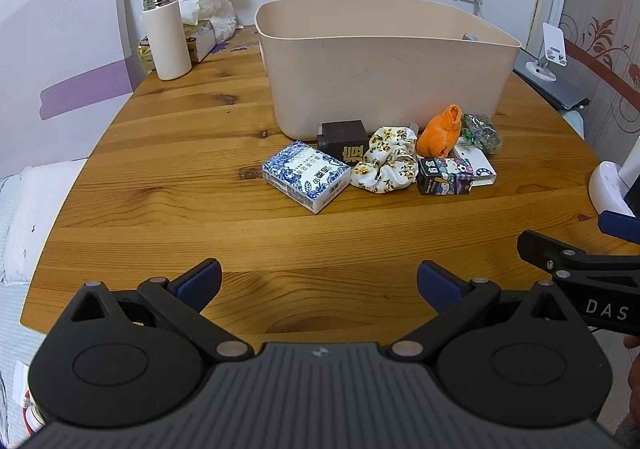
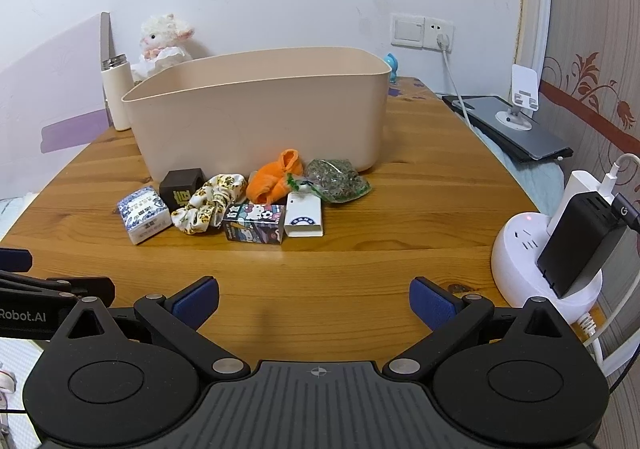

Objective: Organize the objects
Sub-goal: 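Move both tools toward the items in front of the beige basket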

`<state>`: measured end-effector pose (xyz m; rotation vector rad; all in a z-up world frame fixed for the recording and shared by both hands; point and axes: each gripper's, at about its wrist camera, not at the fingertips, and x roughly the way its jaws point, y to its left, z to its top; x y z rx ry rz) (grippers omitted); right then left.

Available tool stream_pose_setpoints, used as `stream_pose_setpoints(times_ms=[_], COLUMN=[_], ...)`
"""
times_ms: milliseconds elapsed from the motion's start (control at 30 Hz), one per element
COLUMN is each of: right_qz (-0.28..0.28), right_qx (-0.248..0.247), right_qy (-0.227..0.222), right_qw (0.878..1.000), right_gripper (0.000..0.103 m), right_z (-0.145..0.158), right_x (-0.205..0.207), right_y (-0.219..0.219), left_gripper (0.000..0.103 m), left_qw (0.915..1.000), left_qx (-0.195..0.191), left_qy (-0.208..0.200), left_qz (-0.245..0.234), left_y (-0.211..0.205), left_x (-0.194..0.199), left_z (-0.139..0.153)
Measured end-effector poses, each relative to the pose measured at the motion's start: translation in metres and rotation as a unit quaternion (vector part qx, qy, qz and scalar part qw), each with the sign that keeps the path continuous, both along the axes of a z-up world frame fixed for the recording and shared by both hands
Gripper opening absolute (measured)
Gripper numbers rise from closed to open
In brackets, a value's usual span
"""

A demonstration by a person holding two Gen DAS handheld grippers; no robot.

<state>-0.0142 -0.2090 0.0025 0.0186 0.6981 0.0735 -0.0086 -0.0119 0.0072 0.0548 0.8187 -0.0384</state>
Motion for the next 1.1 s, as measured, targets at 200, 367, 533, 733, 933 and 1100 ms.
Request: stream_pose_setpoints(times_ms=[200,367,533,733,933,1100], right_qz=[-0.001,-0.002,-0.004,-0.003,-0.004,-0.003], right_qx=[0.000,0.001,0.002,0.002,0.002,0.002], right_qy=[0.000,-0.001,-0.003,-0.002,-0.003,-0.002], right_qw=[1.000,1.000,1.000,1.000,1.000,1.000], right_gripper=[0.103,0.103,0.103,0.103,0.103,0.103], right_z=[0.0001,0.0009,0.0021,0.0023,0.0022,0.0022], right_x=[0.0003,0.0006,0.0016,0.0019,0.0021,0.0029], right_y=[0.0000,-0.0008,-0.0018,-0.0018,-0.0018,-0.0018], left_gripper=[0.103,0.103,0.103,0.103,0.103,0.103], left_qw=[1.0000,1.0000,1.0000,1.0000,1.0000,1.0000], left_qx=[0.001,0.002,0.002,0.002,0.003,0.003], left_qy=[0.004,0.004,0.004,0.005,0.005,0.007], left_qz=[-0.002,-0.002,-0.002,-0.001,-0.001,-0.003], left_y=[-0.0008,-0.0007,-0.0004,-0.0004,-0.0001,0.0020], left_x=[0.0010,0.0018,0.0022,0.0036,0.0046,0.0081], left_z=[-0.0009,-0.0005,-0.0005,-0.0007,-0.0012,-0.0024])
